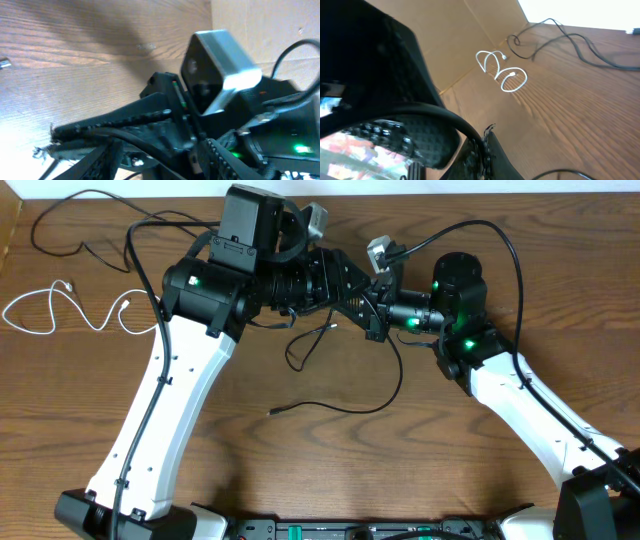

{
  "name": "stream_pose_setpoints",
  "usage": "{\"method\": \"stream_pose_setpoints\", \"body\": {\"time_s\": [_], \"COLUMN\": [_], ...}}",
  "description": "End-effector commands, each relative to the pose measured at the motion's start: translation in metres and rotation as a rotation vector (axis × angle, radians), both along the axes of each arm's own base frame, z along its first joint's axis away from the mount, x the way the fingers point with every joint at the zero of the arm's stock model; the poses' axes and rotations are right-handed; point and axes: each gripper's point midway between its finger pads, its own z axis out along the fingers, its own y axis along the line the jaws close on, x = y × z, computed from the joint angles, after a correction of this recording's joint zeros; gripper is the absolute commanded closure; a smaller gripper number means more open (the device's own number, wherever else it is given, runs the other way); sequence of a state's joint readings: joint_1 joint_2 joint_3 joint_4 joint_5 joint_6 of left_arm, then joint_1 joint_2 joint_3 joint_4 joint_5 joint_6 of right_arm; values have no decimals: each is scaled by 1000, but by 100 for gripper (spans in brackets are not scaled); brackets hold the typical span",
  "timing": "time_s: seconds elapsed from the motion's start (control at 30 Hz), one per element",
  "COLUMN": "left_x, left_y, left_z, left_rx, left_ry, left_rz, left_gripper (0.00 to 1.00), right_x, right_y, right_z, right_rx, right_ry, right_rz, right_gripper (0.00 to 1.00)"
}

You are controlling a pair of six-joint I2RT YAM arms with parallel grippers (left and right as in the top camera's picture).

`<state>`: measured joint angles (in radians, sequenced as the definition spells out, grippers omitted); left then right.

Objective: Untangle cables

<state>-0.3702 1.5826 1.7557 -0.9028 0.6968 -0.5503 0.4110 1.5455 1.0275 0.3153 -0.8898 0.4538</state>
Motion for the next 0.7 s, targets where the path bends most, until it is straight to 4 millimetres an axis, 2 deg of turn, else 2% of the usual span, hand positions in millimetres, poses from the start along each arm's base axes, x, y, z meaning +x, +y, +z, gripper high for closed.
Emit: {"method": "stream_pose_setpoints", "body": {"time_s": [0.0,0.17,0.27,0.47,0.67], "left_x": [2,2,2,2,2], "left_y": [-1,-1,-1,-1,0], "left_z": [11,11,11,11,10], "left_rx": [-41,-52,-52,-68,-74], "left_ry": [34,61,65,102,127], "left_rz": [61,81,84,112,127], "left_gripper": [46,47,52,55,62], "right_x": [2,5,3,6,12], "right_y": [1,-1,3,6,4], "right_z": [-2,-7,-5,-6,-6], "right_rx": [-27,-50,-55,-68,-74], "right_ry": [-39,-50,-86,-103,-113], "right_rz": [-12,-30,-22,-52,-89], "right_gripper": [99,98,99,98,98]}}
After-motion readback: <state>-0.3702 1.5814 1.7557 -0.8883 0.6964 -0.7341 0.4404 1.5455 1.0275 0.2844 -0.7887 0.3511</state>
